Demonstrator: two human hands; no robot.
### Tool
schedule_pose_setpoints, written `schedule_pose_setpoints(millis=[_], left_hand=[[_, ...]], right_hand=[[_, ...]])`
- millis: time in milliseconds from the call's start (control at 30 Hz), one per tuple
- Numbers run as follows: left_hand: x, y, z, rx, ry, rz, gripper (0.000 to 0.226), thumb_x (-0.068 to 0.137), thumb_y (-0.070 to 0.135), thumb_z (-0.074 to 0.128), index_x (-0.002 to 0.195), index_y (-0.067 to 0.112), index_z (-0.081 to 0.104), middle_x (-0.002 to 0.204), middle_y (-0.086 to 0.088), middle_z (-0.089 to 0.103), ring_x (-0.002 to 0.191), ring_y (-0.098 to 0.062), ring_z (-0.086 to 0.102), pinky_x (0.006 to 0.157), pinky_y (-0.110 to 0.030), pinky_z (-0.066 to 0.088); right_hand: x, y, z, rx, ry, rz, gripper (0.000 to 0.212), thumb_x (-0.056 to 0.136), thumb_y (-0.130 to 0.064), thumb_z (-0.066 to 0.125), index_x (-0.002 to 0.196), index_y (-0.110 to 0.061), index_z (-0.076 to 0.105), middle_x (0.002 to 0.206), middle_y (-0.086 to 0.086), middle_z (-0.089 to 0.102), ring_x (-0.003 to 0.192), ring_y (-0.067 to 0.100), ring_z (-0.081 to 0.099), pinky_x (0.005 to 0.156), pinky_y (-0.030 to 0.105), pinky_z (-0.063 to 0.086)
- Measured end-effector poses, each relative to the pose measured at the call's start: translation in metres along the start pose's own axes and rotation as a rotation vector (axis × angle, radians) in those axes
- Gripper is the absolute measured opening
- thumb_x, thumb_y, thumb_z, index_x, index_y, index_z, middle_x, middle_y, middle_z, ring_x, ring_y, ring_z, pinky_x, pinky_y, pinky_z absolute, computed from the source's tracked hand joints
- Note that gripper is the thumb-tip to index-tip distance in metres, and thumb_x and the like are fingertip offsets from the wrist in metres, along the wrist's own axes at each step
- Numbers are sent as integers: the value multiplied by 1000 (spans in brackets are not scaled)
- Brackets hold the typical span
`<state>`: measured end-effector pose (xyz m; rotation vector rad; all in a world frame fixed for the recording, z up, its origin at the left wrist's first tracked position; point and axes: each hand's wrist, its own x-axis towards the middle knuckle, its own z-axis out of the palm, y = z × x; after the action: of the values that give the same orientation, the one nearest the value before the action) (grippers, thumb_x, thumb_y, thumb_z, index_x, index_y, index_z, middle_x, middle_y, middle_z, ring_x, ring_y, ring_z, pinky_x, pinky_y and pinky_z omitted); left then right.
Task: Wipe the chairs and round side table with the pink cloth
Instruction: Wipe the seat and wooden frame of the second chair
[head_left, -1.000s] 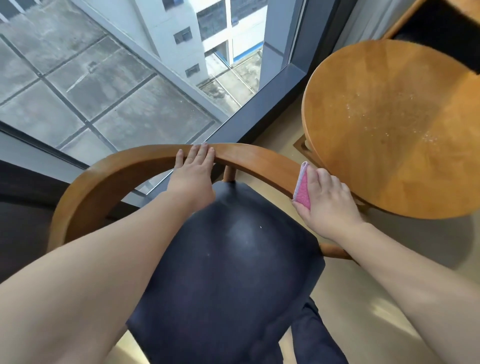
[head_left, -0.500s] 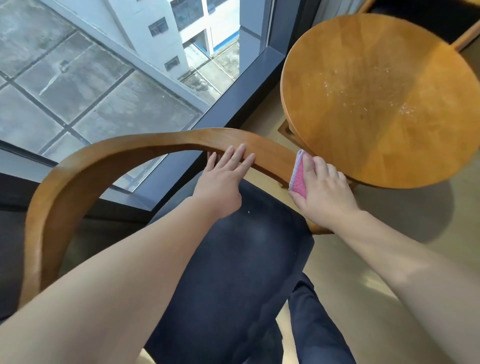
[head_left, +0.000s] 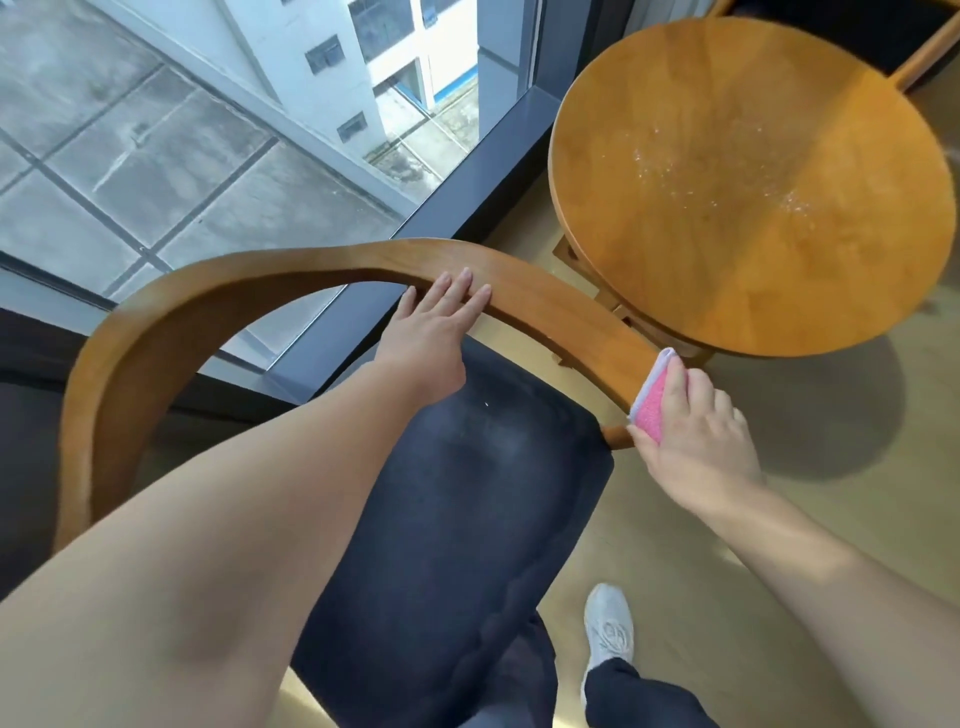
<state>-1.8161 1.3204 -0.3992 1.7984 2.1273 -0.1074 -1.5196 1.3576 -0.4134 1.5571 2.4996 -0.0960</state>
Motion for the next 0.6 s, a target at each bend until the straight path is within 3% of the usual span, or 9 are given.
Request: schedule_pose_setpoints(millis=[200,400,500,600], left_hand=[[-3,23,8,33,-13,-126,93,81,8,50,151,27,-8,159,0,-15,146,-20,-11,118,-43,-4],[-79,38,33,10,20,-269,82,86,24,51,151,16,2,159,-10,-4,146,-22,1,119,-39,-1],[-134,30,46,-8,34,-374,77,88,23,48,151,16,5,159,-9,1,146,-22,2,119,-37,1],[-192,17,55,-28,68,-493,74,89,24,47,151,13,8,159,-9,7,144,-21,7,119,-35,4]], right_hand=[[-21,14,3,64,-85,85,91,89,-51,60,147,-7,5,132,15,41,114,29,50,85,36,49],[-35,27,-6,186,-182,158,59,95,-39,55,137,-13,24,117,11,54,99,28,60,77,38,53],[-61,26,-10,148,-168,52,60,96,-41,51,139,-9,25,118,10,58,99,28,63,79,35,54],[-88,1,-14,258,-162,-113,67,91,-31,63,144,-13,26,125,7,48,101,23,61,74,26,51]])
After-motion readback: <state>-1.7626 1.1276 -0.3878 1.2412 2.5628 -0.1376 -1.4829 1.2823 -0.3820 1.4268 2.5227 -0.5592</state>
